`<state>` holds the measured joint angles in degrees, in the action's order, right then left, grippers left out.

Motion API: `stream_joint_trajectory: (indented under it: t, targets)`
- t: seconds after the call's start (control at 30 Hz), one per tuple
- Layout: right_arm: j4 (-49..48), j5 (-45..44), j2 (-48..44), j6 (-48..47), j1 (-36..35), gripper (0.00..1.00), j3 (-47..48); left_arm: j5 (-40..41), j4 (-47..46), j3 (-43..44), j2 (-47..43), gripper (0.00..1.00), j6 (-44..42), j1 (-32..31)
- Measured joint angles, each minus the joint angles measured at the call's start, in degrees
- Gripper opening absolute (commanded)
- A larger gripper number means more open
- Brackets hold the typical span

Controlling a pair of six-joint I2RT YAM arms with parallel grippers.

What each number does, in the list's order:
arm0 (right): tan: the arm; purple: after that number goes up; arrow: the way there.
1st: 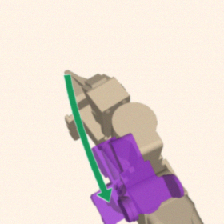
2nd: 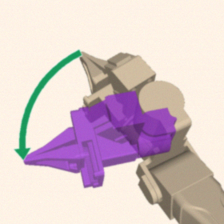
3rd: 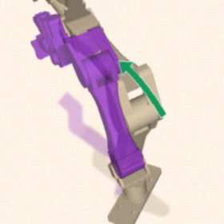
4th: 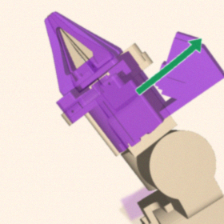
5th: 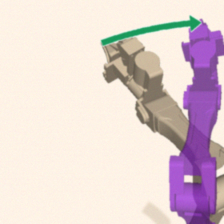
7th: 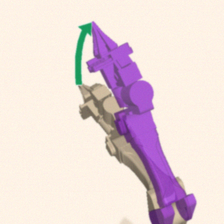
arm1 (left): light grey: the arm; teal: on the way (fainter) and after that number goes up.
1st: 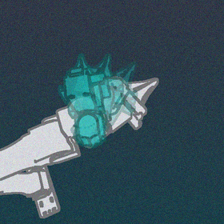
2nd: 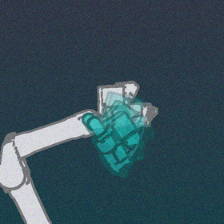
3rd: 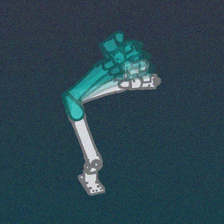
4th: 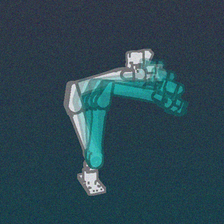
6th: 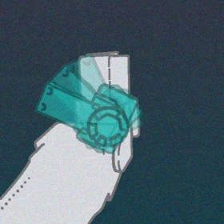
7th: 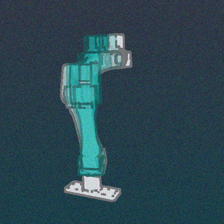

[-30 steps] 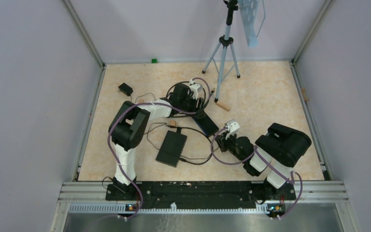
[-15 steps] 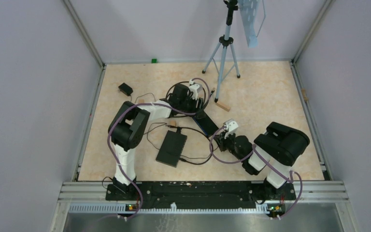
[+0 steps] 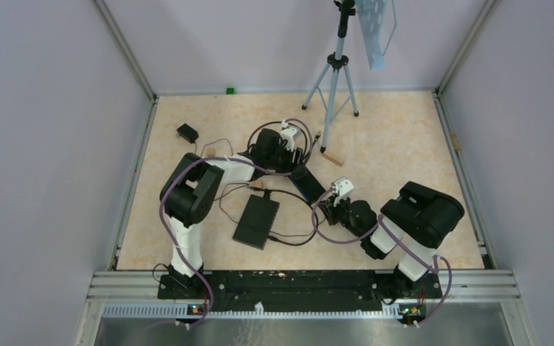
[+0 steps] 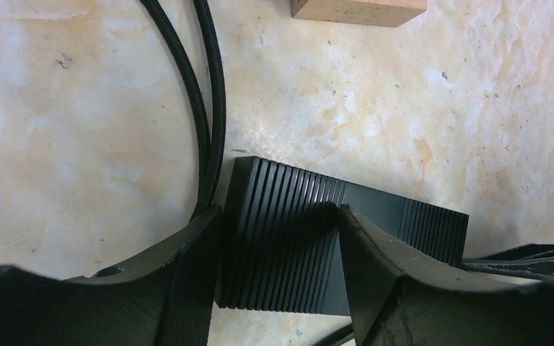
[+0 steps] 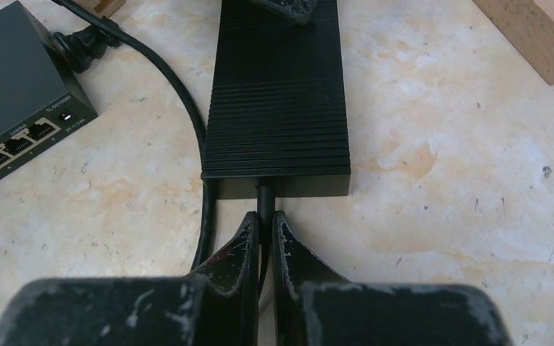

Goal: Insert the plug into the switch port
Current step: Insert the connector into the switch port.

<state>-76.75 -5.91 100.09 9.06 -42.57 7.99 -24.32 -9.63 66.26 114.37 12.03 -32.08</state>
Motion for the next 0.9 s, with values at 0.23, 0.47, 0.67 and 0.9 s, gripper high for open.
stream_joint_trajectory:
  t: [0.23, 0.47, 0.67, 0.9]
  targets:
    - [10.5, 3.3, -5.0, -3.1, 1.4, 0.00, 2.8, 2.7, -6.1, -3.9, -1.1, 0.63, -0.4, -1.1]
    - [15.7, 5.9, -7.2, -7.2, 2.1, 0.00, 4.2, 4.7, -12.2, -7.2, -1.9, 0.62, -0.9, -2.1]
    - [19.0, 5.9, -9.8, -8.0, 2.2, 0.00, 3.9, 6.9, -13.3, -9.0, -2.9, 0.62, -0.1, -2.9]
    - [26.0, 5.8, -16.9, -6.3, 2.3, 0.18, 1.7, 8.7, -13.5, -11.3, -4.5, 0.66, 4.3, -4.4]
